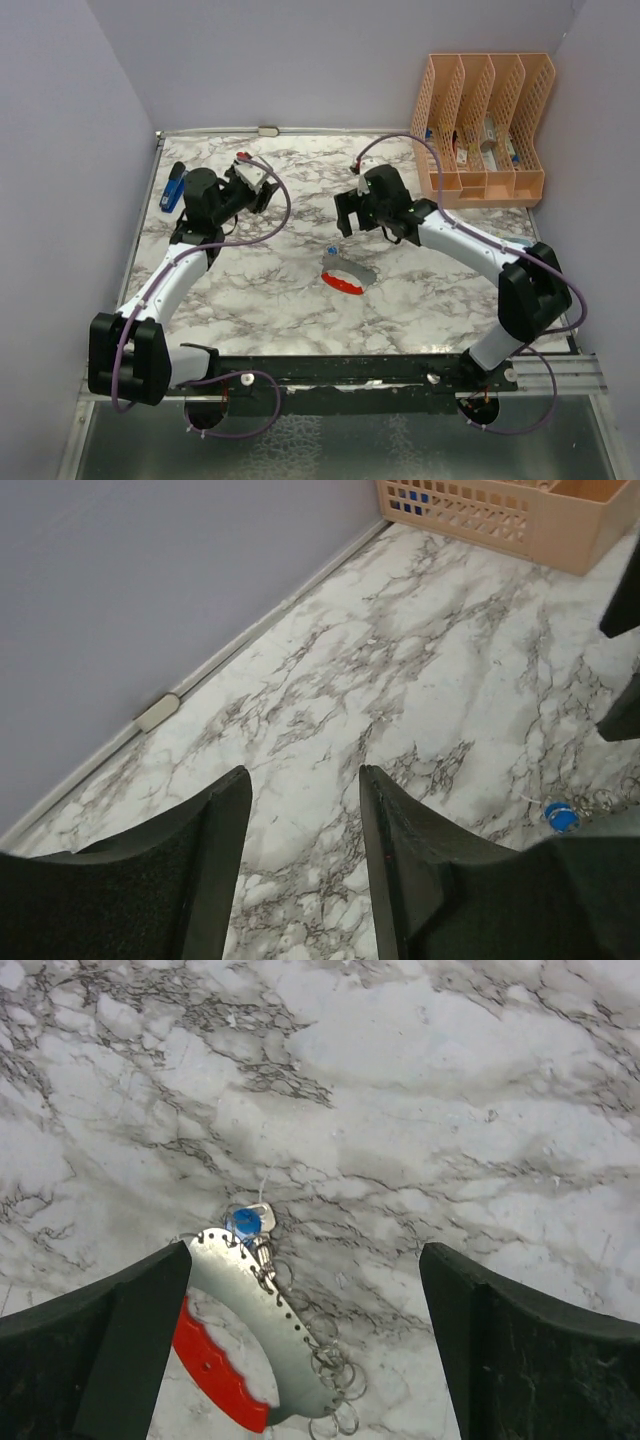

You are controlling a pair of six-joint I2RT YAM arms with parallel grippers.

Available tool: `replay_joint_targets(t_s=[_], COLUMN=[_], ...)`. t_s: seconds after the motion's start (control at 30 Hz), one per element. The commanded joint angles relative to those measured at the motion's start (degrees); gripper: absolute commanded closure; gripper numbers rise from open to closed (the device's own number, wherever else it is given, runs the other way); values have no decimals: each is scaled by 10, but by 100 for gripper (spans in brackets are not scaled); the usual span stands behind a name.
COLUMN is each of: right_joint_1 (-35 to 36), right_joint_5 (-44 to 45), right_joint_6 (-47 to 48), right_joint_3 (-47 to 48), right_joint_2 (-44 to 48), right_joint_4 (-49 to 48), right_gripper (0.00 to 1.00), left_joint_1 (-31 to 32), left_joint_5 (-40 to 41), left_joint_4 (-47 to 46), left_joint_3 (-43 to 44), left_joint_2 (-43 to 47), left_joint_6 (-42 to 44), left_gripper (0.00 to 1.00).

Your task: Put the keys on the keyring

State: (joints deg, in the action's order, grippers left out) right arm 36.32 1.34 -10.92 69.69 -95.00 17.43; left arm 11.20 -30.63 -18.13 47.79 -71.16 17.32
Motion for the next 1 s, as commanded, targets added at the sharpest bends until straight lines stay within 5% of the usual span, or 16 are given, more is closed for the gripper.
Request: replay_joint_targets(t_s=[0.0, 0.07, 0.1, 0.97], right_joint_1=[-1, -1, 0, 0], right_joint_5=[103, 153, 176, 205], right_joint_6=[-27, -52, -63, -73], right_joint_3=[-47, -65, -71, -132], right_joint_2=[71, 96, 108, 219], right_joint_4=[-22, -22, -19, -31], right_gripper=[1, 1, 1, 1], left_joint_1=[-21, -33, -39, -74], left_joint_5=[74, 98, 103, 139], left_joint_4=[-39, -49, -50, -70], left_joint_3=[-6, -6, -7, -100], left_joint_2=[11, 16, 19, 103], left_joint_6=[-57, -87, -98, -136], left_gripper=[35, 3, 1, 1])
